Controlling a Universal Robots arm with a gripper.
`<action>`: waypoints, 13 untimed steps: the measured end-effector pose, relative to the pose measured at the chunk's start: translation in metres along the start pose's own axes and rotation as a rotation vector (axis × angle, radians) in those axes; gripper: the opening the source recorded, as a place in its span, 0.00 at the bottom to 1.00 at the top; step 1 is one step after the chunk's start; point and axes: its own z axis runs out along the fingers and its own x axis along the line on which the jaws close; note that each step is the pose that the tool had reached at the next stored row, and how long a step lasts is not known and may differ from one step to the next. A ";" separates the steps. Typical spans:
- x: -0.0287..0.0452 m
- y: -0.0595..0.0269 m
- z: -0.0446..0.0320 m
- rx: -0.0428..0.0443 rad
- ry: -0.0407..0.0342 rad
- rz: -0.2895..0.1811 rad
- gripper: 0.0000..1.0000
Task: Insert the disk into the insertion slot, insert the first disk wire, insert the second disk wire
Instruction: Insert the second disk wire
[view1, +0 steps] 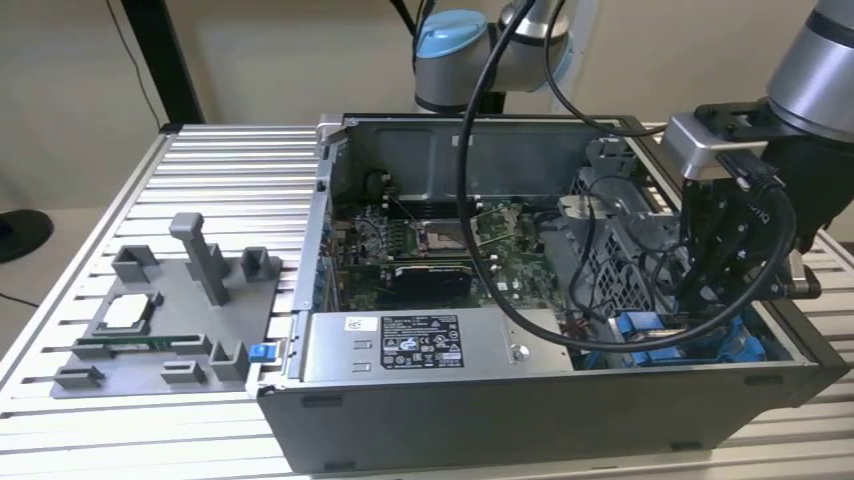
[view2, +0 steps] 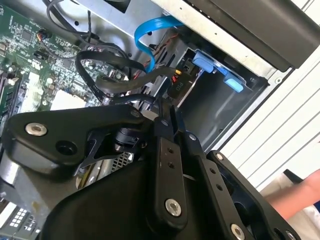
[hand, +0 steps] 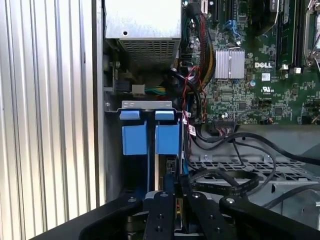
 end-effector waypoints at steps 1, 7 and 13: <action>0.0000 -0.0003 0.0002 0.0000 -0.0006 0.000 0.00; 0.0004 -0.0006 0.0024 0.0000 -0.0015 0.000 0.00; 0.0005 -0.0006 0.0054 0.0001 -0.0014 0.000 0.00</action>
